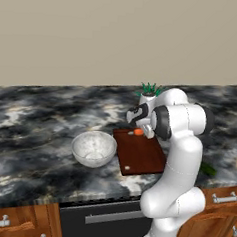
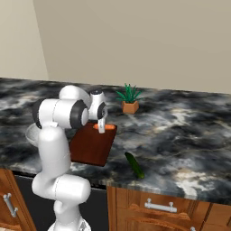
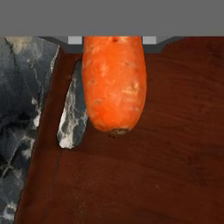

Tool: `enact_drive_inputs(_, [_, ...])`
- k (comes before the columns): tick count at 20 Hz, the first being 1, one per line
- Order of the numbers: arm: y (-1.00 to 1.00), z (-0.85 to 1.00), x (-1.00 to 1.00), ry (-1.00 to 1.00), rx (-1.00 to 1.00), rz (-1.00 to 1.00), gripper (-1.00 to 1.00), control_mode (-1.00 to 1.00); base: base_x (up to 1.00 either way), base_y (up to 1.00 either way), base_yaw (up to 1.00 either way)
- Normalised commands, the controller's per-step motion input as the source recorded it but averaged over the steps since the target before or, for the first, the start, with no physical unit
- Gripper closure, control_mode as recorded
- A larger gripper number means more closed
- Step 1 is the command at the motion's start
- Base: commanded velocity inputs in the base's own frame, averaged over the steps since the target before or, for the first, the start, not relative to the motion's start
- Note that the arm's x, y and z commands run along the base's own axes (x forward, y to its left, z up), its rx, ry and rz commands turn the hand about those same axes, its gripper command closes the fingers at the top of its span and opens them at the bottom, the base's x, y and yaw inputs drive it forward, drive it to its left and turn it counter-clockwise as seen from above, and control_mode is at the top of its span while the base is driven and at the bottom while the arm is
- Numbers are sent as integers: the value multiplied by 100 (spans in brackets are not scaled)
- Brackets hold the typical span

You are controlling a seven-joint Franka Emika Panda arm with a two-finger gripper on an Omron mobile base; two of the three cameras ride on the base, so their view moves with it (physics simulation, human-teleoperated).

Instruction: Place the two vegetables and bowl onto the tray for setting up a vegetable dip station.

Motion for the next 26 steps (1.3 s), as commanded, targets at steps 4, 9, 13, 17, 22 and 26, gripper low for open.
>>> enact_drive_inputs(4, [0,-2,8,0,0,0,100,-100,0,0,0])
enact_drive_inputs(9, [2,0,3,0,0,0,100,-100,0,0,0])
enact_drive_inputs(13, [1,-1,0,0,0,0,100,-100,0,0,0])
enact_drive_inputs(17, [0,0,0,0,0,0,-100,-100,0,0,0])
enact_drive_inputs(22, [0,0,0,0,0,0,-100,-100,0,0,0])
enact_drive_inputs(26, [0,0,0,0,0,0,-100,-100,0,0,0])
